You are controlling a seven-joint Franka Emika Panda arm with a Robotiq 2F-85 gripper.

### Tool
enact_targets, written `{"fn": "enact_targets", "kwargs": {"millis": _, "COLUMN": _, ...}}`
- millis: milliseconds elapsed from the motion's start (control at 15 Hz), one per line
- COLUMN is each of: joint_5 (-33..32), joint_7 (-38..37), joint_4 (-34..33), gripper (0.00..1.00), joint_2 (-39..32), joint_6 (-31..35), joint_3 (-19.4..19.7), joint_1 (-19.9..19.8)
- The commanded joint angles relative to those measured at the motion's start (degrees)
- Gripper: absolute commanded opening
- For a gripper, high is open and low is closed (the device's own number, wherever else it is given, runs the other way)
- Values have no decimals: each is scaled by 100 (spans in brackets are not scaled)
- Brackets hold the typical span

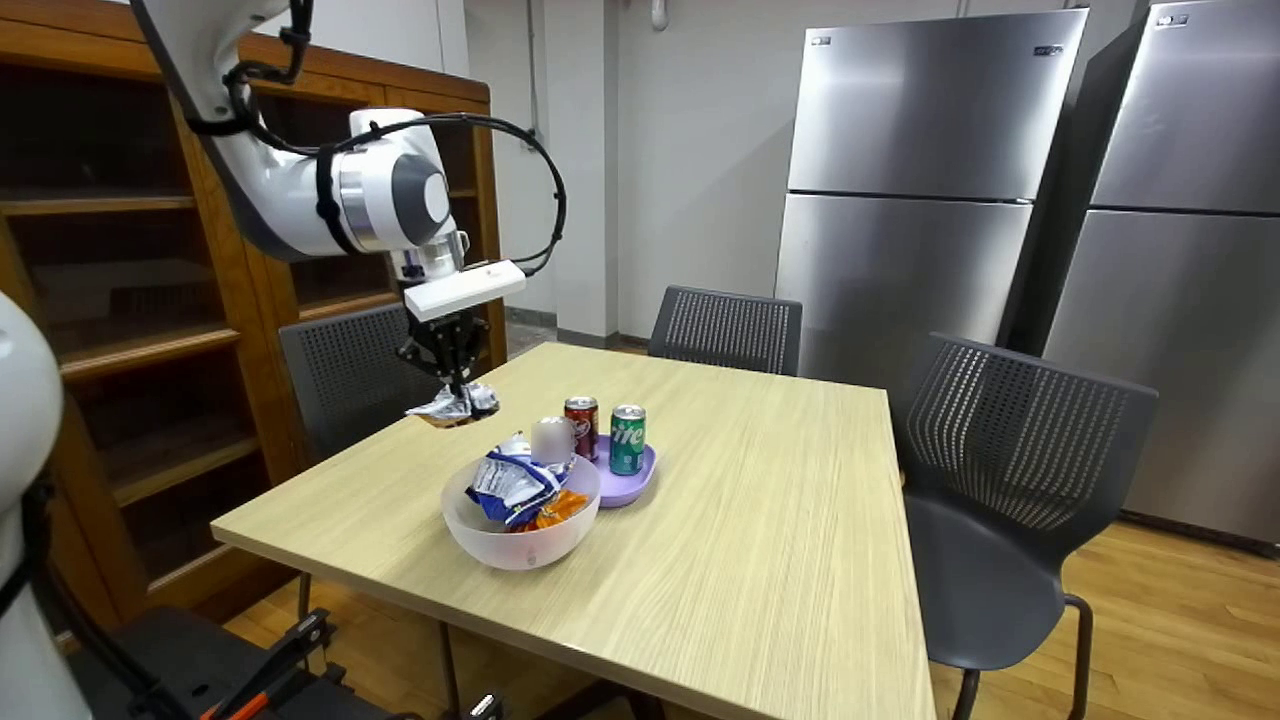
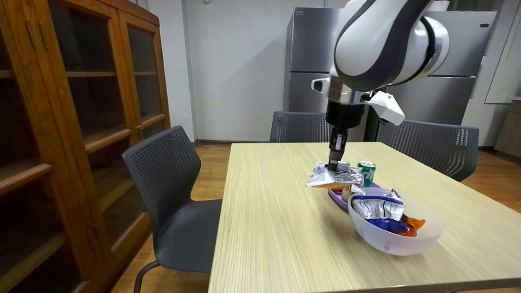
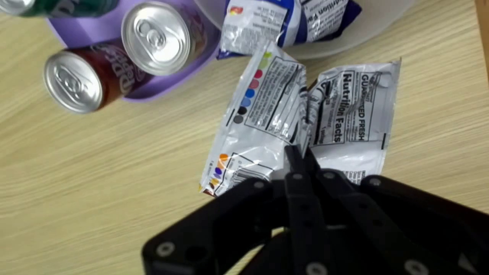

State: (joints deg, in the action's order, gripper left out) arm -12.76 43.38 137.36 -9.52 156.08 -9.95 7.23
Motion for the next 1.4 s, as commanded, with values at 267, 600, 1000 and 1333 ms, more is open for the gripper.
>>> {"fn": "enact_targets", "kwargs": {"millis": 267, "joint_5": 136, "joint_7": 27, "joint_4": 922, "gripper": 0, "joint_2": 765, "joint_6": 206, "joint_3": 391, "joint_1": -396}}
{"fn": "enact_targets", "kwargs": {"millis": 600, "joint_5": 324, "joint_7": 200, "joint_4": 1074, "gripper": 0, "joint_2": 722, "joint_6": 282, "joint_3": 647, "joint_1": -615}}
{"fn": "enact_targets", "kwargs": {"millis": 1000, "joint_5": 745, "joint_7": 716, "joint_4": 953, "gripper": 0, "joint_2": 489, "joint_6": 210, "joint_3": 760, "joint_1": -808}}
{"fn": "enact_targets", "kwargs": {"millis": 1333, "joint_5": 1045, "joint_7": 1147, "joint_4": 843, "gripper": 0, "joint_2": 301, "joint_6": 113, "joint_3": 752, "joint_1": -922}}
